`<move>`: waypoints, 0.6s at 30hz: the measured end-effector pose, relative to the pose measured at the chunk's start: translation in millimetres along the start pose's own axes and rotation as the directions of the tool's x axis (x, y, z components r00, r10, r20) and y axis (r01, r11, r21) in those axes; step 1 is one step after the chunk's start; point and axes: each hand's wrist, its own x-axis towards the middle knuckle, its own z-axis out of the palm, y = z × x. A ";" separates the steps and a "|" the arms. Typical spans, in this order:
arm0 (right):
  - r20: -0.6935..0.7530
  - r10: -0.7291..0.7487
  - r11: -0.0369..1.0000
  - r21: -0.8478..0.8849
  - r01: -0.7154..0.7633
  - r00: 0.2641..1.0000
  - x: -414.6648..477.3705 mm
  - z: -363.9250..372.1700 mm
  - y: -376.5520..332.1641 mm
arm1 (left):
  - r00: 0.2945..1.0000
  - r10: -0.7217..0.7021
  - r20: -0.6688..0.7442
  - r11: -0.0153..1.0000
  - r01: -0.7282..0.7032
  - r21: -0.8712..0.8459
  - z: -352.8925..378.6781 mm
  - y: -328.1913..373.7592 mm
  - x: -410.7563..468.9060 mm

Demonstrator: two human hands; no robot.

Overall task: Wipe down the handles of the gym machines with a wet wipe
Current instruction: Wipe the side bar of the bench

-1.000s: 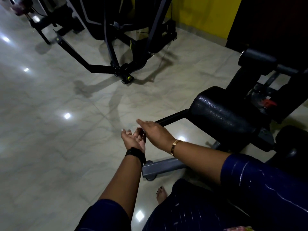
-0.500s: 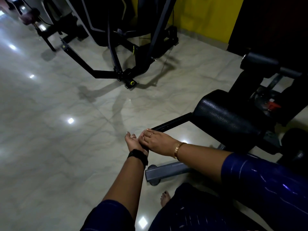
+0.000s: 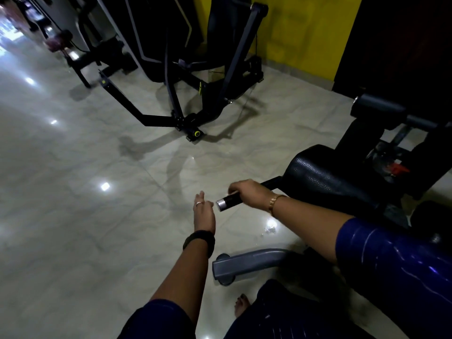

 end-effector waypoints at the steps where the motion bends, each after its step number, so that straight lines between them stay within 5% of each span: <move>1: -0.010 0.049 0.997 -0.054 -0.050 0.999 -2.1 -5.1 10.4 | 0.993 0.112 0.037 0.978 -0.116 0.172 -3.0 -5.7 0.1; 3: -0.051 0.127 0.975 -0.175 -0.134 0.991 -5.3 -10.3 21.6 | 0.941 0.280 0.191 0.800 -0.339 0.496 -6.7 -14.8 -0.2; 5: -0.126 0.157 0.953 -0.239 -0.184 0.979 -6.0 -4.8 12.9 | 0.876 0.329 0.353 0.507 -0.479 0.717 -6.3 -17.9 -1.3; 8: -0.209 0.141 0.977 -0.126 -0.170 0.968 -3.4 15.8 -15.8 | 0.853 0.287 0.436 0.220 -0.501 0.837 -1.8 -15.3 -6.6; 13: -0.209 -0.031 0.994 0.100 0.053 0.977 -15.2 29.5 -21.6 | 0.892 0.251 0.376 0.142 -0.418 0.897 5.5 -18.3 -11.5; 16: -0.205 -0.178 0.984 -0.056 0.170 0.962 -29.5 23.1 17.7 | 0.885 0.310 0.346 0.156 -0.407 0.900 9.2 -15.6 -17.2; 18: -0.243 -0.120 0.980 -0.184 0.075 0.963 -34.2 16.6 40.3 | 0.887 0.327 0.327 0.167 -0.395 0.904 11.3 -17.9 -16.2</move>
